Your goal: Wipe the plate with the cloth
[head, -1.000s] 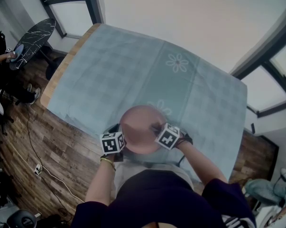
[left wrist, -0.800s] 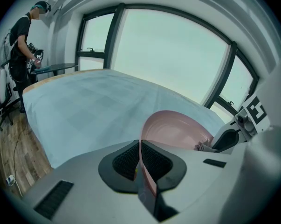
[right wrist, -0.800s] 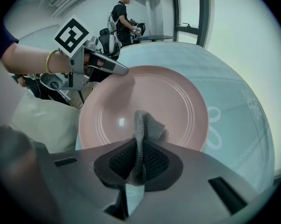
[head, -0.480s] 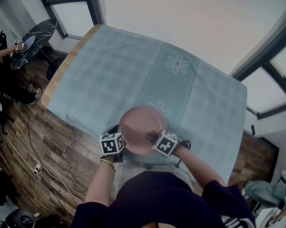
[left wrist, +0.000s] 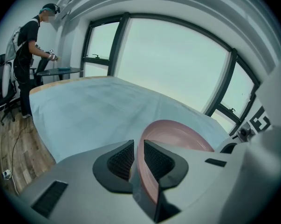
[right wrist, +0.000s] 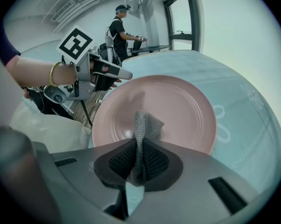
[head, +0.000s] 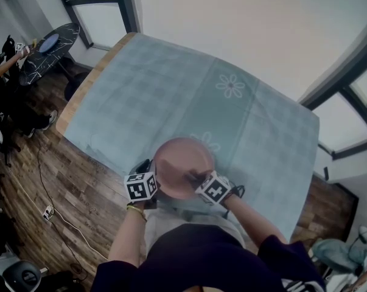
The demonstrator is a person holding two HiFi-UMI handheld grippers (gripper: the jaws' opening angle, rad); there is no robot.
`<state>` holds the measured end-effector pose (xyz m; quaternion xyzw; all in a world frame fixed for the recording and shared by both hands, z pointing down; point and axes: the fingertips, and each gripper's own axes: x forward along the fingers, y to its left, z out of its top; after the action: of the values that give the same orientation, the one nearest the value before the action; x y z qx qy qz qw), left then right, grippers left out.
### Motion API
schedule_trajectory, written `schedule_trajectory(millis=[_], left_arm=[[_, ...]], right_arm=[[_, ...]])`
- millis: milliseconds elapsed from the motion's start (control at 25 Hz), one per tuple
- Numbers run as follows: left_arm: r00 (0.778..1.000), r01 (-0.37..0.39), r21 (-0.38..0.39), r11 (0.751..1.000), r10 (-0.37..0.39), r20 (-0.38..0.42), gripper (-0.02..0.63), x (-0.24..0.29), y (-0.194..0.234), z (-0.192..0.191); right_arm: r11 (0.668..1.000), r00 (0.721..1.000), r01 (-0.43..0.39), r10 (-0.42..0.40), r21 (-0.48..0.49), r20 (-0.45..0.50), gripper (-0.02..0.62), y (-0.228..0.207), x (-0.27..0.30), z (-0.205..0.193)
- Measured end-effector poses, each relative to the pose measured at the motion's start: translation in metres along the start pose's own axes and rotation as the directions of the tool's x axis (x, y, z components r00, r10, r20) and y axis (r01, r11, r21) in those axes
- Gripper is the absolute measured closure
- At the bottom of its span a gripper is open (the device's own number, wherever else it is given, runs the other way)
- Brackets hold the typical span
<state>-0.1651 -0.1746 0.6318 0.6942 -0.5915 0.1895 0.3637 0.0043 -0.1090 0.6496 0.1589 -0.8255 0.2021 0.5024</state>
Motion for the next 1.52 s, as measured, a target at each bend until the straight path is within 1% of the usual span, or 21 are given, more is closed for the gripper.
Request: schedule_trajectory(millis=[80,160,280,400,480,600,720,960,1160,1320,1400,1520], left_arm=[[1.000,0.002,0.018,1.000,-0.002,0.015,0.535,-0.005,-0.002,0.003],[0.999,0.007,0.043,0.999,-0.008,0.037,0.532,-0.010,-0.004,0.008],[0.997,0.026,0.067,0.997,-0.030,0.070,0.532,-0.018,-0.012,0.015],[0.993,0.060,0.068,0.996,-0.066,0.098,0.534,-0.030,-0.026,0.018],[0.989,0.089,0.068,0.994,-0.096,0.109,0.534,-0.040,-0.037,0.019],[0.983,0.137,0.077,0.988,-0.145,0.116,0.539,-0.053,-0.054,0.018],[0.976,0.176,0.091,0.980,-0.186,0.111,0.549,-0.068,-0.065,0.011],[0.963,0.234,0.107,0.966,-0.245,0.112,0.563,-0.101,-0.076,-0.004],[0.958,0.256,0.113,0.960,-0.268,0.107,0.572,-0.128,-0.072,-0.019],[0.954,0.273,0.117,0.955,-0.285,0.096,0.578,-0.148,-0.070,-0.035],[0.951,0.285,0.127,0.950,-0.297,0.089,0.581,-0.156,-0.070,-0.044],[0.945,0.303,0.138,0.943,-0.316,0.079,0.588,-0.168,-0.070,-0.056]], right_arm=[[0.999,0.999,0.005,-0.007,0.039,0.048,0.561,0.001,-0.005,0.005],[0.997,0.995,0.009,-0.017,0.082,0.099,0.561,0.002,-0.010,0.012],[0.985,0.981,0.028,-0.059,0.169,0.185,0.561,-0.001,-0.018,0.019],[0.958,0.953,0.025,-0.109,0.286,0.281,0.561,-0.003,-0.031,0.023],[0.937,0.934,0.022,-0.144,0.348,0.327,0.561,0.000,-0.041,0.025],[0.916,0.909,0.045,-0.203,0.398,0.365,0.561,0.008,-0.055,0.024],[0.895,0.886,0.049,-0.244,0.444,0.395,0.561,0.022,-0.065,0.023],[0.868,0.852,0.061,-0.303,0.493,0.428,0.561,0.059,-0.074,0.020],[0.847,0.831,0.070,-0.341,0.526,0.440,0.561,0.089,-0.080,0.016],[0.844,0.813,0.081,-0.363,0.529,0.455,0.561,0.115,-0.089,0.013],[0.843,0.801,0.093,-0.380,0.530,0.463,0.561,0.125,-0.095,0.013],[0.832,0.780,0.103,-0.407,0.545,0.475,0.561,0.139,-0.101,0.011]])
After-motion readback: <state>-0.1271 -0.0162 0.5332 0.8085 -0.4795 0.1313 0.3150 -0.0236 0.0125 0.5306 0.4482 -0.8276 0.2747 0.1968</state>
